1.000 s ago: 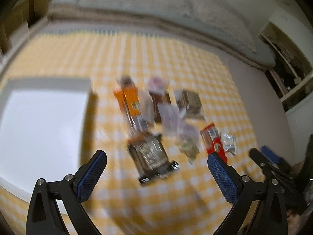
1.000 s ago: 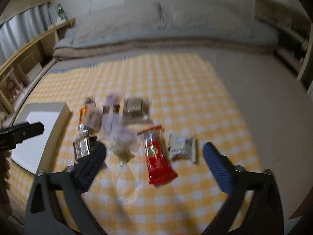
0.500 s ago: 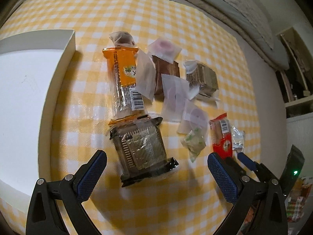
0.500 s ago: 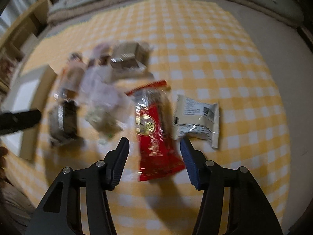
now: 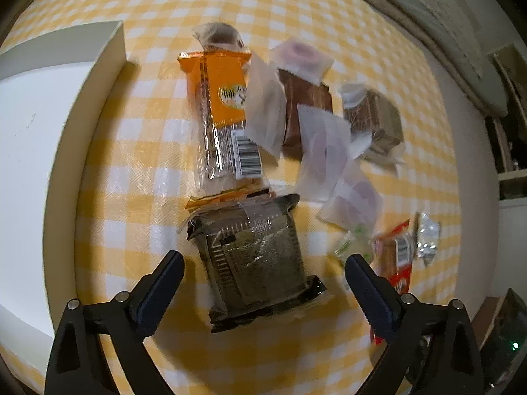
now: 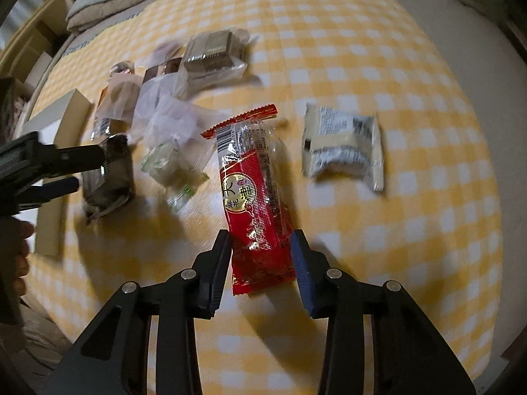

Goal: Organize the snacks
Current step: 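Lower the left tool onto the dark foil cake while the right tool approaches the red bar, then grasp the foil cake with the left tool while the right tool grasps the red bar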

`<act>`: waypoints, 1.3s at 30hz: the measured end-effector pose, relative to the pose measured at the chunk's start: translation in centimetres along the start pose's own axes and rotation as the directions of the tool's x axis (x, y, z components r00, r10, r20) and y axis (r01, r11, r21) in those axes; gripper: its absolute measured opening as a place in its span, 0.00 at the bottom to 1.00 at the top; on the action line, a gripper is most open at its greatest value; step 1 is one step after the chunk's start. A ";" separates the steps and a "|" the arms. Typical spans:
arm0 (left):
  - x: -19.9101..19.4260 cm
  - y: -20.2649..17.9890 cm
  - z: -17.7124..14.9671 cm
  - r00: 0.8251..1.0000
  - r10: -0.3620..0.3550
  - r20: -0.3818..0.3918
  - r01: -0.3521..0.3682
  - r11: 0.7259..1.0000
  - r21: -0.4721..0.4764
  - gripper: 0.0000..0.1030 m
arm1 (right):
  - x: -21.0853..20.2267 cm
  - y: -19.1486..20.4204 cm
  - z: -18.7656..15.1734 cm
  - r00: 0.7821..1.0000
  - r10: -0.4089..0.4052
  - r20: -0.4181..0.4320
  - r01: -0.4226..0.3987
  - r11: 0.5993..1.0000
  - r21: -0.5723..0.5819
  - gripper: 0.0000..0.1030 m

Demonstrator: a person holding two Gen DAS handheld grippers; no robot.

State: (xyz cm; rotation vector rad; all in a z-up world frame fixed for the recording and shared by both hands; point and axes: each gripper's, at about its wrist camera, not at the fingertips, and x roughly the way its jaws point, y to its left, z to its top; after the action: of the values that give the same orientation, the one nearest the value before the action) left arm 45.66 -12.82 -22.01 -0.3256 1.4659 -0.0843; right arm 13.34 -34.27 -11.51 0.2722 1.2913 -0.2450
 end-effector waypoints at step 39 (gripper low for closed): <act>-2.7 -1.5 -2.4 0.998 0.023 0.053 -0.038 0.948 0.315 0.50 | 0.0 3.3 2.9 1.000 -0.010 0.026 0.006 0.990 0.138 0.34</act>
State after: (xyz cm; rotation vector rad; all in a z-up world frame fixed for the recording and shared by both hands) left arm 43.21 -14.01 -19.21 -0.0426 1.3825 -0.2818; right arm 17.04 -32.13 -10.61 0.3807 1.2509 -0.3448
